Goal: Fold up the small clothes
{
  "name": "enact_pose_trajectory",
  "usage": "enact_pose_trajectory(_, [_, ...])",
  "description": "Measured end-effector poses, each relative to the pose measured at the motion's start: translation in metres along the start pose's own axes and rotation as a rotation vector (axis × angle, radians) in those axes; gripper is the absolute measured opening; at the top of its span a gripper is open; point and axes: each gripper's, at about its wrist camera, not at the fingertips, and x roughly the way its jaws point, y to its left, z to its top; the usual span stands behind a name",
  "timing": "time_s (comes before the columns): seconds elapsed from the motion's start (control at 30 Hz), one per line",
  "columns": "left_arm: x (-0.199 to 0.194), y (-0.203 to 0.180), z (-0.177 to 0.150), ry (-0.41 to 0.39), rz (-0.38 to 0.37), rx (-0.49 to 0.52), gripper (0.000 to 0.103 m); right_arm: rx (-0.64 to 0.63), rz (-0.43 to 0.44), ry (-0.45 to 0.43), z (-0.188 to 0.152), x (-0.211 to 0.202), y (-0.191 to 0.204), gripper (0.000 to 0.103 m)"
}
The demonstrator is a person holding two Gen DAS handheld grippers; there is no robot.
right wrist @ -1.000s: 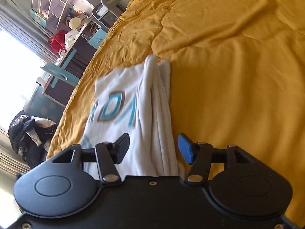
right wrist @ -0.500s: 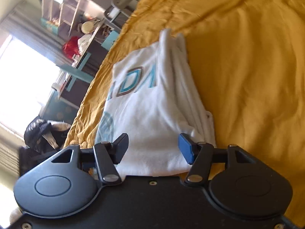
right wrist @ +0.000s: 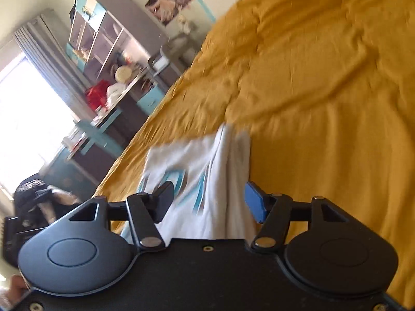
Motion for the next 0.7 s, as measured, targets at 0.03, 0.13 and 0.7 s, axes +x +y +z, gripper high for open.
enact_pose_trajectory(0.03, [0.007, -0.004, 0.013, -0.025, 0.004, 0.024, 0.038, 0.007, -0.002, -0.015, 0.012, 0.013, -0.001, 0.062])
enact_pose_trajectory(0.13, [0.037, -0.007, 0.051, -0.060, -0.020, 0.069, 0.039, 0.008, 0.006, -0.017, 0.038, 0.053, 0.001, 0.062])
enact_pose_trajectory(0.7, [0.151, 0.055, 0.141, -0.038, 0.196, 0.091, 0.040, 0.097, 0.040, 0.109, 0.026, 0.156, -0.037, 0.035])
